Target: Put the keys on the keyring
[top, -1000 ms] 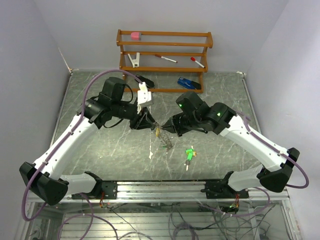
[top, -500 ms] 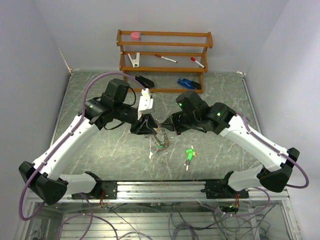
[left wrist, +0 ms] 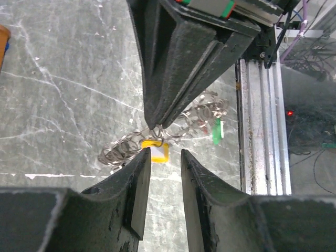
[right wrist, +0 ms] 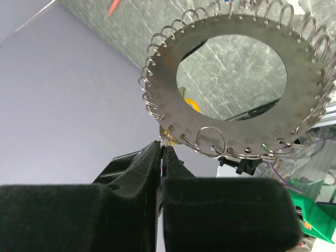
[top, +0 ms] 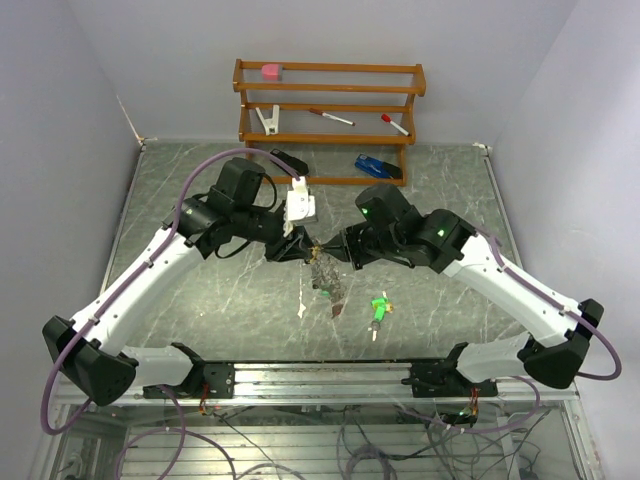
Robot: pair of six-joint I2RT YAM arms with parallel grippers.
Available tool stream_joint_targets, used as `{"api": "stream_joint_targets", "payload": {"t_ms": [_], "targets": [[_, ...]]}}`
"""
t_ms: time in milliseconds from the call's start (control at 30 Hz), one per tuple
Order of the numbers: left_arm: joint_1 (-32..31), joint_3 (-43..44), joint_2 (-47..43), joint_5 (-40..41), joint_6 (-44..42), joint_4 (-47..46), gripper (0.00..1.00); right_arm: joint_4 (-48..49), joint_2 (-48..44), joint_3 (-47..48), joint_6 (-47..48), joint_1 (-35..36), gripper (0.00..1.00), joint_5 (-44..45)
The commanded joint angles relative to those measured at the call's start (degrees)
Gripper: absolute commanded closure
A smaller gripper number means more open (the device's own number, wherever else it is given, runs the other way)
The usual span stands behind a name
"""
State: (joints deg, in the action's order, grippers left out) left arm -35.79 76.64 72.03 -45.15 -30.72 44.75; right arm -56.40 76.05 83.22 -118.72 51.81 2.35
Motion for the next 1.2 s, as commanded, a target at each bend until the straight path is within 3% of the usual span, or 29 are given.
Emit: {"api": "stream_joint_targets", "payload": {"t_ms": [0,367,567,700,1167], "targets": [[-0.4,0.4,0.7,2.2,0.1,-2.9,0.6,3.4,-2.2,-0.8,-1.7,-0.2,1.0,0.6],[-0.7,0.7,1.7,1.6,1.1,-4.2,0.63,5.3,-2.8,-1.7,-1.4,-0.2,1.0,0.6],[-0.9,1.1,2.0,1.9,1.1,-4.3,0.86,6.0,-3.2,-2.1,-1.4,-0.1,1.0,0.7],[-0.9,0.8,1.9,2.2,0.5,-4.1,0.93,6.5,-3.9,-2.5,-1.7,-0.2,1.0,0.9],[-2.2,0.6,1.9,7.5,1.8,-6.3,0.93,9.5,-6.1,-4.1,-5.9,0.7,1.0,2.3]]}}
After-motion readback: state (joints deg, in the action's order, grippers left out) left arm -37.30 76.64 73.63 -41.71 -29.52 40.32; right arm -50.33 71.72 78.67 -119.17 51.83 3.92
